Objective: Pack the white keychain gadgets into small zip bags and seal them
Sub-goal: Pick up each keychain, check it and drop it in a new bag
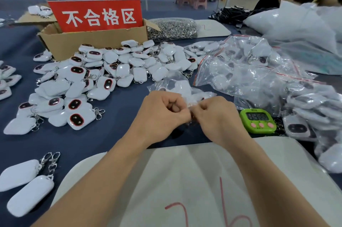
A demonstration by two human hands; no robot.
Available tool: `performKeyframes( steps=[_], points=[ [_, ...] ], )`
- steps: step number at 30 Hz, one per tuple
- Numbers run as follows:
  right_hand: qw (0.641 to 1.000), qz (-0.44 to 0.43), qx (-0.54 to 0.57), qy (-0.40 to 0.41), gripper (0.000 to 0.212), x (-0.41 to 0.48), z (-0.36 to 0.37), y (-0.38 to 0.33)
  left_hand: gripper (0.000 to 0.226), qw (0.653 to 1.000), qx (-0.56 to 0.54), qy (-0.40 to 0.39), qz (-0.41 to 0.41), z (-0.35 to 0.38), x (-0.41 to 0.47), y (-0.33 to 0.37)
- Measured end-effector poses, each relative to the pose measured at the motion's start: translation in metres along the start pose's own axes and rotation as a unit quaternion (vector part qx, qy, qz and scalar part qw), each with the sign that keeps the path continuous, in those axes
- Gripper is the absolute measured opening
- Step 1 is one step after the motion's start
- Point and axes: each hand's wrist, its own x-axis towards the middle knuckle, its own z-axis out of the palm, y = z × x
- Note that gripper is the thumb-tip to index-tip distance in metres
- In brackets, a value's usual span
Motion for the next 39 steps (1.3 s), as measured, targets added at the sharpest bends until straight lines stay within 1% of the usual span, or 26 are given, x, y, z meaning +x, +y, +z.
performKeyframes(
  steps=[1, 2, 3, 5, 7, 8, 10, 11, 12, 14, 16, 17, 18, 19, 20, 21, 22, 24, 25, 26, 27, 30, 32, 35, 37, 39],
  points=[
    [0.999, 0.006, -0.053, -0.001, 0.016, 0.000, 0.003, -0.002, 0.013, 0.999, -0.036, -0.030, 0.008, 0.001, -0.001, 0.002],
    [0.994, 0.011, -0.110, -0.002, 0.009, -0.001, 0.005, -0.005, 0.013, 0.996, -0.060, -0.060, 0.010, 0.003, -0.002, 0.004],
    [0.987, 0.019, -0.159, -0.004, 0.021, -0.002, 0.008, -0.007, 0.013, 0.994, -0.069, -0.083, 0.007, 0.004, -0.003, 0.007],
    [0.983, 0.030, -0.179, 0.003, 0.027, -0.001, 0.011, -0.010, 0.016, 0.993, -0.075, -0.094, -0.005, 0.004, -0.004, 0.008],
    [0.987, 0.053, -0.150, 0.003, 0.028, 0.000, 0.010, -0.013, 0.020, 0.993, -0.103, -0.050, -0.019, 0.000, 0.000, 0.009],
    [0.989, 0.063, -0.130, 0.010, 0.026, 0.000, 0.008, -0.013, 0.019, 0.991, -0.126, 0.001, -0.031, -0.006, 0.003, 0.008],
    [0.991, 0.084, -0.086, 0.056, 0.016, 0.000, 0.002, -0.010, 0.017, 0.978, -0.149, 0.137, -0.056, -0.022, 0.009, 0.003],
    [0.989, 0.090, -0.071, 0.090, 0.016, -0.001, -0.002, -0.007, 0.017, 0.970, -0.122, 0.200, -0.064, -0.033, 0.012, -0.003],
    [0.986, 0.088, -0.068, 0.123, 0.019, -0.002, -0.005, -0.005, 0.018, 0.963, -0.059, 0.254, -0.070, -0.045, 0.013, -0.011],
    [0.975, 0.066, -0.067, 0.203, 0.034, -0.007, -0.011, -0.003, 0.023, 0.932, 0.125, 0.331, -0.076, -0.070, 0.013, -0.027],
    [0.949, 0.022, -0.008, 0.315, 0.040, -0.010, -0.013, -0.005, 0.018, 0.892, 0.251, 0.368, -0.076, -0.093, 0.011, -0.041],
    [0.932, -0.021, 0.028, 0.361, 0.034, -0.013, -0.014, -0.007, 0.016, 0.879, 0.295, 0.365, -0.088, -0.101, 0.010, -0.048],
    [0.916, -0.077, 0.051, 0.390, 0.022, -0.016, -0.014, -0.012, 0.026, 0.869, 0.338, 0.345, -0.108, -0.107, 0.011, -0.053],
    [0.910, -0.134, 0.061, 0.387, 0.009, -0.020, -0.011, -0.017, 0.041, 0.864, 0.372, 0.310, -0.137, -0.110, 0.011, -0.058],
    [0.915, -0.183, 0.058, 0.354, 0.010, -0.024, -0.006, -0.022, 0.053, 0.861, 0.393, 0.276, -0.165, -0.113, 0.012, -0.061],
    [0.929, -0.226, 0.050, 0.288, 0.023, -0.026, 0.001, -0.024, 0.061, 0.860, 0.407, 0.246, -0.187, -0.114, 0.012, -0.062],
    [0.947, -0.250, 0.030, 0.199, 0.033, -0.026, 0.009, -0.025, 0.064, 0.859, 0.420, 0.220, -0.193, -0.114, 0.012, -0.062],
    [0.966, -0.250, -0.058, 0.031, 0.052, -0.027, 0.026, -0.026, 0.062, 0.859, 0.444, 0.187, -0.175, -0.112, 0.012, -0.065],
    [0.964, -0.244, -0.101, -0.018, 0.060, -0.025, 0.033, -0.024, 0.060, 0.858, 0.453, 0.182, -0.161, -0.111, 0.012, -0.065],
    [0.962, -0.240, -0.125, -0.045, 0.066, -0.021, 0.038, -0.021, 0.056, 0.857, 0.458, 0.185, -0.146, -0.111, 0.012, -0.065],
    [0.961, -0.235, -0.137, -0.056, 0.068, -0.016, 0.040, -0.018, 0.052, 0.857, 0.461, 0.190, -0.133, -0.109, 0.011, -0.064],
    [0.962, -0.221, -0.155, -0.034, 0.065, -0.005, 0.040, -0.012, 0.037, 0.852, 0.473, 0.200, -0.101, -0.099, 0.011, -0.059],
    [0.964, -0.202, -0.173, -0.021, 0.064, -0.002, 0.039, -0.011, 0.036, 0.848, 0.486, 0.187, -0.099, -0.090, 0.013, -0.056],
    [0.969, -0.175, -0.176, -0.016, 0.066, -0.004, 0.039, -0.012, 0.034, 0.857, 0.476, 0.182, -0.079, -0.083, 0.013, -0.054],
    [0.971, -0.206, -0.122, 0.007, 0.064, -0.010, 0.037, -0.019, 0.037, 0.860, 0.475, 0.174, -0.067, -0.082, 0.013, -0.056],
    [0.969, -0.242, -0.014, 0.049, 0.050, -0.019, 0.036, -0.030, 0.040, 0.855, 0.490, 0.155, -0.065, -0.082, 0.014, -0.058]
  ],
)
